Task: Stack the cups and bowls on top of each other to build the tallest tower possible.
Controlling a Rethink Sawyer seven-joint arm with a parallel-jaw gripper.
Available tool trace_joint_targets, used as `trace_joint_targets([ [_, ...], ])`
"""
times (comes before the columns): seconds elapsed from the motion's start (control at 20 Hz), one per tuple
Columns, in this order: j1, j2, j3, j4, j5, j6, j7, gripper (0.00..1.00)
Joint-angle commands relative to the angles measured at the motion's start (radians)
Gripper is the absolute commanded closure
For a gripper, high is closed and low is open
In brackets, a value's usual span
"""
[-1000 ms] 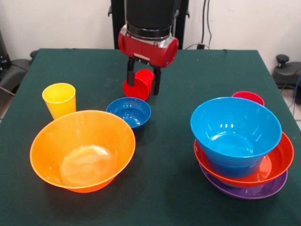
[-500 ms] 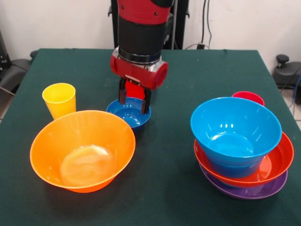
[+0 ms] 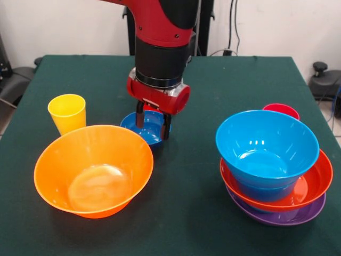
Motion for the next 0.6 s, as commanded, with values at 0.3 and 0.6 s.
trace_joint_targets([
  [0.3, 0.075, 0.02, 0.017, 0.005, 0.078, -0.037, 0.212, 0.0],
  [0.6, 0.103, 0.074, 0.009, 0.04, 0.102, -0.122, 0.228, 0.0],
])
